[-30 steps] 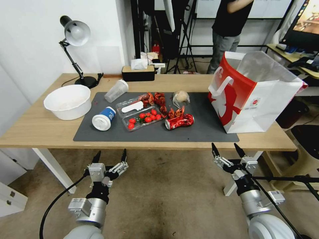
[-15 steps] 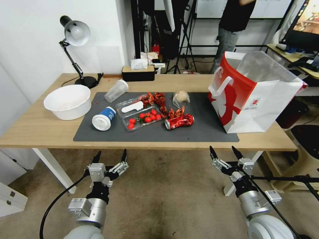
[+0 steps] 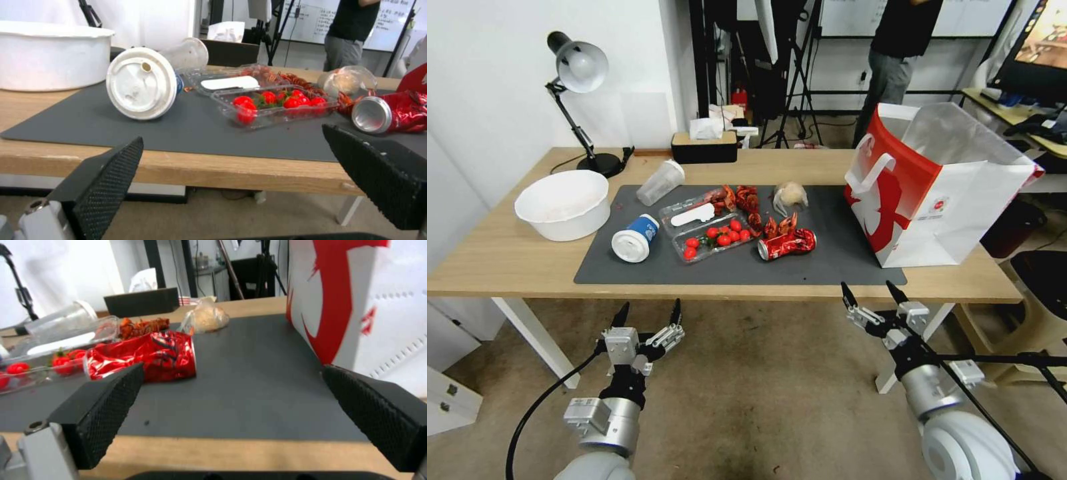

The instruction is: Pick up the trash from the table and place it into the takeout bag.

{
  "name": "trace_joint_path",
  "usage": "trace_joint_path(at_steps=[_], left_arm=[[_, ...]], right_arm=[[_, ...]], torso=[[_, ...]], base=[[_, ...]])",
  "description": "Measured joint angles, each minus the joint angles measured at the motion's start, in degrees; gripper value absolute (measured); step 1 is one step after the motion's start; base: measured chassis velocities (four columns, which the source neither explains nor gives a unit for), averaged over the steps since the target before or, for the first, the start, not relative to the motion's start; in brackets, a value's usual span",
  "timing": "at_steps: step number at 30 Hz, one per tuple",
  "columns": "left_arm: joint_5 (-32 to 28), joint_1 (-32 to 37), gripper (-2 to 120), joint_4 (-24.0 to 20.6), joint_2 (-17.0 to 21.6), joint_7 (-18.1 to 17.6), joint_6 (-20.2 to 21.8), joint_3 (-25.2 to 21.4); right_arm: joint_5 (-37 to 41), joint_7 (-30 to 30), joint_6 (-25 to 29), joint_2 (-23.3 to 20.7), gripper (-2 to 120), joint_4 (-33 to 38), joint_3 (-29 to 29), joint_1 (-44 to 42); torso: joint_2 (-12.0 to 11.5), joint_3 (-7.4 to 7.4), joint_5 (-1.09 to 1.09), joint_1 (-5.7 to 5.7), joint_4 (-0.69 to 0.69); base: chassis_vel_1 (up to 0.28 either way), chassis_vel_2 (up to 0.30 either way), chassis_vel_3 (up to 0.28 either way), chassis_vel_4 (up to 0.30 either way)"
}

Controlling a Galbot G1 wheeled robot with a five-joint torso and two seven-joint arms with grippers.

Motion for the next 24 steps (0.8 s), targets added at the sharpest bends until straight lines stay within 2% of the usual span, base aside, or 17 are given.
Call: trace_joint_path(at_steps=[6,8,10,11,12,13,14,15,18,19,20,22,24], left_arm=[[0.2,0.0,100,-0.1,0.0,0.0,0.0,0.0],[0.2,0.0,100,-0.1,0.0,0.0,0.0,0.0],[0.2,-0.7,100,0.0,0.3,0.0,0.2,0.2],[0.2,-0.7,100,0.0,0.3,0.0,0.2,0.2],[0.2,-1.0,100,0.0,0.4,0.0,0.3,0.3],[0.2,-1.2,100,0.2,0.5,0.0,0.4,0.5],[0.2,-1.2,100,0.2,0.4,0.0,0.4,0.5],[0.2,-1.2,100,0.2,0.4,0.0,0.4,0.5],[0.2,-1.1,100,0.0,0.3,0.0,0.4,0.3],[0.2,-1.1,100,0.0,0.3,0.0,0.4,0.3],[0.2,-1.1,100,0.0,0.2,0.0,0.4,0.2],[0.2,-0.8,100,-0.3,0.0,0.0,0.4,0.0],[0.2,-0.8,100,-0.3,0.0,0.0,0.4,0.0]], right_arm=[[2.4,3.0,-7.0,-2.4,100,1.1,-3.1,7.7],[2.6,3.0,-7.5,-2.9,100,1.1,-3.3,8.4],[3.1,2.0,-9.7,-5.9,100,1.2,-3.5,10.9],[3.1,2.0,-9.7,-5.9,100,1.2,-3.5,10.9],[3.2,1.6,-10.2,-6.7,100,1.2,-3.4,11.4],[3.8,1.0,-11.2,-8.8,100,1.1,-3.6,12.9],[4.5,0.1,-12.3,-11.4,100,0.5,-4.2,15.0],[4.5,0.1,-12.3,-11.4,100,0.5,-4.2,15.0],[5.2,-3.7,-13.2,-16.2,100,-2.4,-5.9,20.1],[5.2,-3.7,-13.2,-16.2,100,-2.4,-5.9,20.1],[5.5,-5.0,-13.3,-17.9,100,-3.8,-7.0,22.4],[6.5,-8.7,-13.7,-21.1,100,-7.7,-10.1,29.1],[6.5,-9.5,-13.7,-21.4,100,-8.4,-10.6,30.0]], torso=[[0.0,0.00,0.01,0.00,0.00],[0.0,0.00,0.01,0.00,0.01],[0.0,0.00,0.02,0.00,0.02],[0.0,0.00,0.02,0.00,0.02],[0.0,0.00,0.00,0.00,-0.02],[0.0,0.01,0.00,0.01,-0.04],[0.0,0.00,-0.01,0.00,0.00],[0.0,0.00,-0.01,0.00,0.00],[0.0,0.01,0.00,0.00,0.01],[0.0,0.01,0.00,0.00,0.01],[0.0,0.01,0.01,0.00,-0.02],[0.0,0.01,0.00,0.00,0.02],[0.0,0.01,0.01,0.01,0.02]], base=[[0.000,0.000,0.000,0.000],[0.000,0.000,0.000,0.000],[0.000,0.000,0.000,0.000],[0.000,0.000,0.000,0.000],[0.000,0.000,0.000,0.000],[0.000,0.000,0.000,0.000],[0.000,0.000,0.000,0.000],[0.000,0.000,0.000,0.000],[0.000,0.000,0.000,0.000],[0.000,0.000,0.000,0.000],[0.000,0.000,0.000,0.000],[0.000,0.000,0.000,0.000],[0.000,0.000,0.000,0.000]])
